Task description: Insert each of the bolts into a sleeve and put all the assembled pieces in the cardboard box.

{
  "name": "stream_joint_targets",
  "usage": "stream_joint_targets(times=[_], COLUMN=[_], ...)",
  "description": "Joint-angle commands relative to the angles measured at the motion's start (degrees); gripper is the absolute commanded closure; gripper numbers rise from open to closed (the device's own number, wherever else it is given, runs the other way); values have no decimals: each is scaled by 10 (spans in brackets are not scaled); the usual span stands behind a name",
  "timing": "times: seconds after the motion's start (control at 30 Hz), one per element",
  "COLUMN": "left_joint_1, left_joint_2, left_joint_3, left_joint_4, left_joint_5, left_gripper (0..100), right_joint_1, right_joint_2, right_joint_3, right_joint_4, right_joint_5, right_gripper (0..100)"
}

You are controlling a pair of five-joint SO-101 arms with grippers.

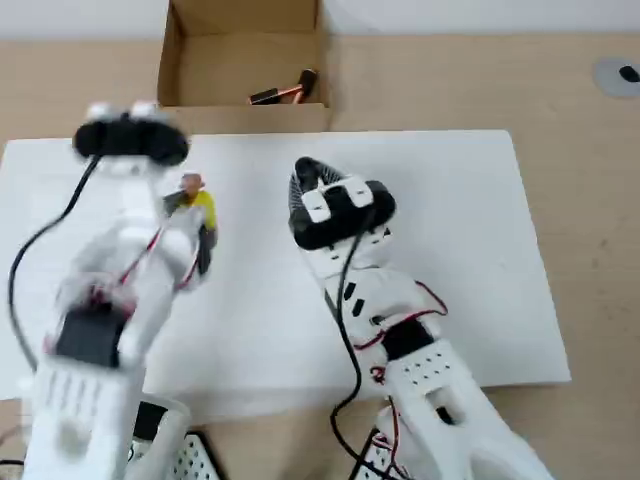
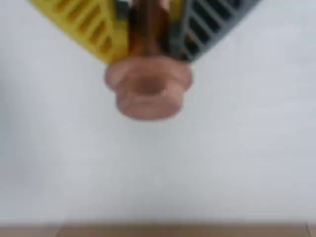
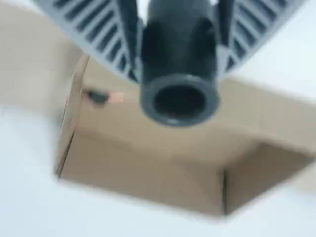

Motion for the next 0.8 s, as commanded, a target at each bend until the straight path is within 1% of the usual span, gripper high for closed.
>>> stream_joint_targets(times=[0.0,0.07,0.2,0.37,0.47,0.53,0.63,0.77], left_joint_1=[-4,-5,-10,-6,8,18,53,94], left_joint_2=[-180,-262,-400,-369,-368,-367,-367,-367], left_joint_3=[57,113,246,360,445,484,519,520], left_joint_4=[-8,-47,-182,-376,-505,-570,-627,-665], left_joint_5=[-33,-60,-69,-65,-68,-69,-102,-120], left_gripper=[991,992,993,993,993,993,993,993], right_joint_1=[-21,-33,-43,-44,-57,-72,-101,-120], right_joint_2=[-64,-80,-83,-87,-87,-87,-87,-87], right_joint_3=[-37,-36,-34,-15,-7,0,19,44], right_joint_4=[1,9,36,38,38,38,38,36], right_joint_5=[-1,-1,-1,-1,-1,-1,-3,-4], right_gripper=[989,989,989,989,989,989,989,989])
